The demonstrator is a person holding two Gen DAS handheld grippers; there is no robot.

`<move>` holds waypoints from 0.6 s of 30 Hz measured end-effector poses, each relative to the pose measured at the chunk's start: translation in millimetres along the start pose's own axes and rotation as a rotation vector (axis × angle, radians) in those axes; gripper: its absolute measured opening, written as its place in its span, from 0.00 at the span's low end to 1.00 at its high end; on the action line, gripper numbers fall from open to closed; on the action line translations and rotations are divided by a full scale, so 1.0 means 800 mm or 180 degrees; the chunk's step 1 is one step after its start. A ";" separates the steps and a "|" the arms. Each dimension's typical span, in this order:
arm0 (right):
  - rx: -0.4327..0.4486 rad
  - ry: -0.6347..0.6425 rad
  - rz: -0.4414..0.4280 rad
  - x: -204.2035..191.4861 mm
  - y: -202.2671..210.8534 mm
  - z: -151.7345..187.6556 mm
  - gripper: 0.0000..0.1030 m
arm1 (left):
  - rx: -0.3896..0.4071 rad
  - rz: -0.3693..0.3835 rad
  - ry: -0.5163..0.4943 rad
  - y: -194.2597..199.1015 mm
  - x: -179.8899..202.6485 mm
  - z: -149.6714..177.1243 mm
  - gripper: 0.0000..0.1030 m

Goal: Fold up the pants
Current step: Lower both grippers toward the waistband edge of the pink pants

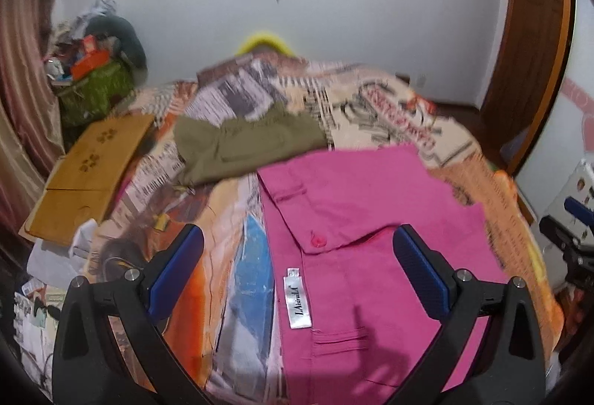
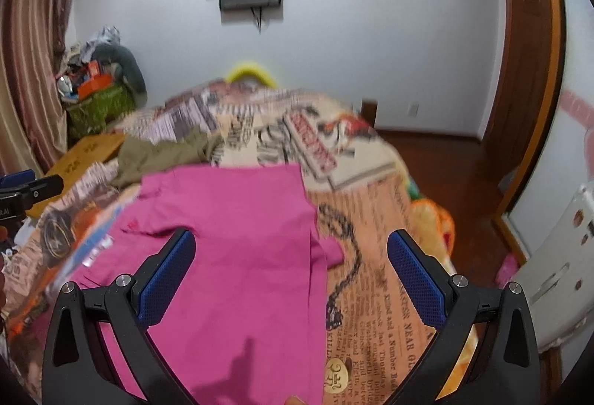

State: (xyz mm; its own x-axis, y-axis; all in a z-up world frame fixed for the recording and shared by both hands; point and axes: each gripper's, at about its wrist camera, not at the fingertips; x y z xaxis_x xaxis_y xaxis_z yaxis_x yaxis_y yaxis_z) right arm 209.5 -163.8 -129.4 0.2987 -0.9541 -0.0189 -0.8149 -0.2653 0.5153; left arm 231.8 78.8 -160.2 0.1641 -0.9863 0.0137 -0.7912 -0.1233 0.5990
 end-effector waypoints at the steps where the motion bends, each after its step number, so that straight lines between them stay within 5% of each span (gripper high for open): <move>1: -0.0076 -0.0018 0.0005 0.005 -0.010 0.003 1.00 | -0.0058 -0.0001 -0.0032 -0.010 0.001 0.003 1.00; 6: -0.0391 0.0004 0.0062 0.020 -0.048 0.024 1.00 | -0.0310 -0.0004 -0.0194 -0.053 0.001 0.021 0.99; 9: -0.0499 -0.0026 0.0050 0.027 -0.063 0.032 0.98 | -0.0465 0.0032 -0.0252 -0.074 -0.003 0.029 0.87; 13: -0.0692 -0.0038 0.0010 0.030 -0.083 0.042 0.81 | -0.0622 0.0106 -0.0243 -0.091 -0.007 0.035 0.82; 18: -0.0828 -0.0120 -0.0181 0.033 -0.107 0.046 0.76 | -0.0662 0.0255 -0.0275 -0.096 -0.006 0.044 0.78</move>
State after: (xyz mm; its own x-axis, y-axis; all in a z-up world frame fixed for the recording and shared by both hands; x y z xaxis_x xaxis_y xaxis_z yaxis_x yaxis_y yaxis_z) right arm 269.0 -171.5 -205.4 0.3176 -0.9445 -0.0835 -0.6408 -0.2787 0.7153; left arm 271.3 88.9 -234.5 0.0476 -0.9989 0.0047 -0.6597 -0.0279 0.7510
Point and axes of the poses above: each gripper's, at about its wrist camera, not at the fingertips, and y roughly against the way its jaws point, x to its right, z to its underside, and after that the axes turned 6 degrees about x, right-handed
